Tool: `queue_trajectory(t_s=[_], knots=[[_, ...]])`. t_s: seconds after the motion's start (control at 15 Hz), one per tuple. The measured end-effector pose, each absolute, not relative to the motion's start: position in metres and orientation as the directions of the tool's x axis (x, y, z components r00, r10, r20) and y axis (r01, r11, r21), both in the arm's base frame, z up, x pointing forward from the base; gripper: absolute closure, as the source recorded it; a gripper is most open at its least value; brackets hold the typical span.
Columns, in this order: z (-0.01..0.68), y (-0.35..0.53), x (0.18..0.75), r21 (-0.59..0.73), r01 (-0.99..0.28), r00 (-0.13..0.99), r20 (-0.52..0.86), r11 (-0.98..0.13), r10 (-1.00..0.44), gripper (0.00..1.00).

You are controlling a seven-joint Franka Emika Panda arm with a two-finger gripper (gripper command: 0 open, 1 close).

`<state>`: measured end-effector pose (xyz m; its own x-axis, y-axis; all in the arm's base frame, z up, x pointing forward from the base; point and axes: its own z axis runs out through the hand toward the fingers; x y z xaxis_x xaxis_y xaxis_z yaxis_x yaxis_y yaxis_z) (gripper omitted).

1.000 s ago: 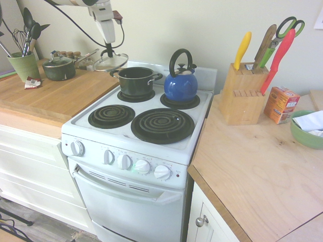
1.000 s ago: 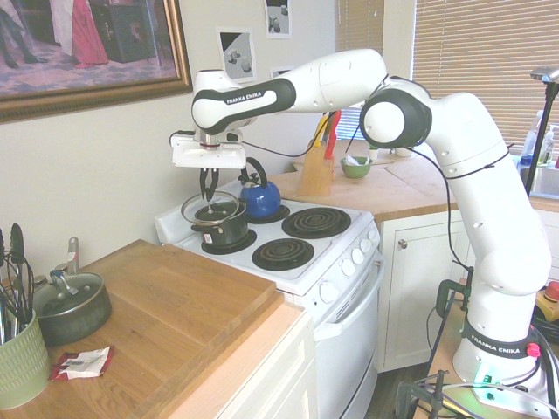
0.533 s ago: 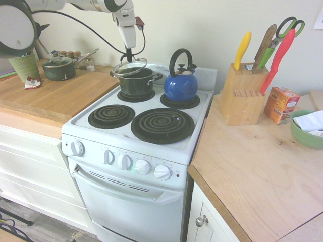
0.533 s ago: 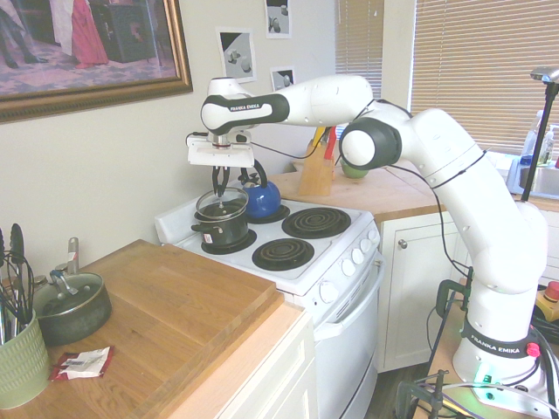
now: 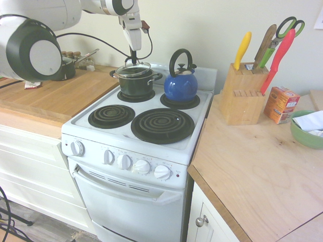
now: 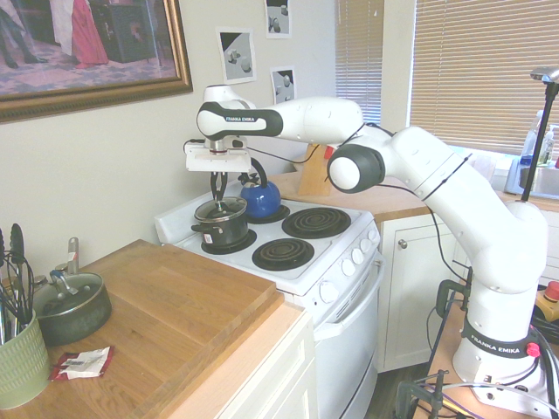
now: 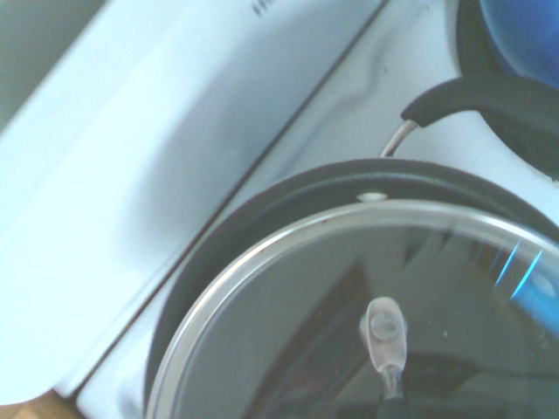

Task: Cover the lid of the pot

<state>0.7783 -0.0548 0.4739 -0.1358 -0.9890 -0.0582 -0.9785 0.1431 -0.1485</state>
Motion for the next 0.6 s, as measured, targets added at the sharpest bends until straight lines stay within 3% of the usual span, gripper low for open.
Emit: queue_trajectory(t_s=[0.6], knots=[[0.498, -0.060, 0.776, -0.189, -0.971, -0.135, -0.060, 0.144, -0.989, 1.00]])
